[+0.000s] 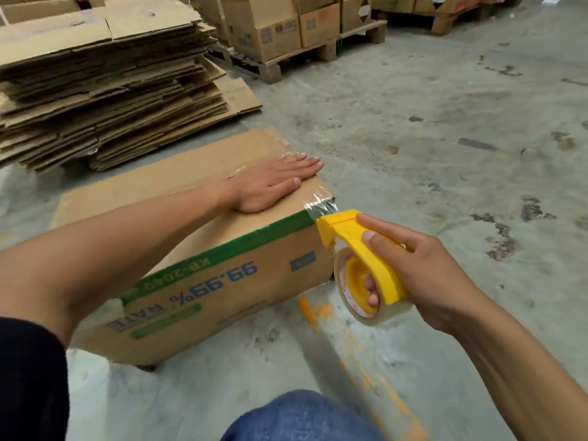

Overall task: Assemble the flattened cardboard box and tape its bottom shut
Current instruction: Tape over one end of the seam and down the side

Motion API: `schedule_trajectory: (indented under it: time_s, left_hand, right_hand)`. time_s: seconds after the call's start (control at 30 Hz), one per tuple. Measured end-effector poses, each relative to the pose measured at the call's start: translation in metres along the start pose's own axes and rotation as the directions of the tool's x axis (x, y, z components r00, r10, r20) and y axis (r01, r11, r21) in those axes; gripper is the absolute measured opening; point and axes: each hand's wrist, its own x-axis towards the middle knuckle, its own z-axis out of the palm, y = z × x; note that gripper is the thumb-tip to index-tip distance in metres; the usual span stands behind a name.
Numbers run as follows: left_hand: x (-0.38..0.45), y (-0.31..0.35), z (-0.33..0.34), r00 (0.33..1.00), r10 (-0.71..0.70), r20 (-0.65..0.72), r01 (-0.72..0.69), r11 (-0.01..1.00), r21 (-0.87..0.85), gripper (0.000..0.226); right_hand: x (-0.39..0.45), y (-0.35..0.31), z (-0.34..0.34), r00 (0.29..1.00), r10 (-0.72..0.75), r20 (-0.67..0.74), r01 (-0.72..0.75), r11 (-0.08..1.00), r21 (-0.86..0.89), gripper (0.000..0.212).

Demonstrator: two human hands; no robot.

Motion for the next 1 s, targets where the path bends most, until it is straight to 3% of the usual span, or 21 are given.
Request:
schedule_trajectory:
  time_s: [0.27, 0.37, 0.47, 0.6, 0.7, 0.9, 1.0]
  left_hand:
    - [-0.001, 0.01, -0.002, 0.999, -0.04, 0.016, 0.039, 0.999, 0.037, 0.053]
    - [-0.001, 0.016, -0.003, 0.995, -0.09, 0.054, 0.086, 0.994, 0.061, 0.066]
    - [0.0, 0.025, -0.006, 0.986, -0.132, 0.1, 0.122, 0.987, 0.103, 0.086]
    - [0.001, 0.033, -0.01, 0.973, -0.18, 0.143, 0.161, 0.978, 0.134, 0.095]
    - [0.005, 0.044, -0.007, 0.967, -0.227, 0.116, 0.203, 0.961, 0.189, 0.097]
    - [0.019, 0.075, 0.016, 0.951, -0.305, -0.056, 0.31, 0.925, 0.219, 0.073]
    - [0.013, 0.078, 0.021, 0.949, -0.305, -0.081, 0.315, 0.931, 0.184, 0.075]
  right_hand:
    - [0.009, 0.009, -0.006, 1.0, 0.009, 0.026, -0.009, 1.0, -0.015, 0.029]
    - [0.018, 0.005, -0.006, 0.999, 0.048, 0.022, -0.048, 0.999, -0.002, 0.023]
    - [0.043, 0.004, -0.02, 0.977, 0.211, 0.038, -0.211, 0.978, 0.0, 0.018]
    - [0.05, 0.053, -0.035, 0.859, 0.509, 0.051, -0.46, 0.812, -0.36, 0.034]
    - [0.041, 0.093, -0.036, 0.776, 0.627, 0.072, -0.577, 0.75, -0.323, 0.035]
    - [0.053, 0.112, -0.026, 0.803, 0.585, 0.116, -0.515, 0.778, -0.359, 0.024]
    - [0.055, 0.115, -0.013, 0.804, 0.571, 0.168, -0.493, 0.797, -0.348, 0.02]
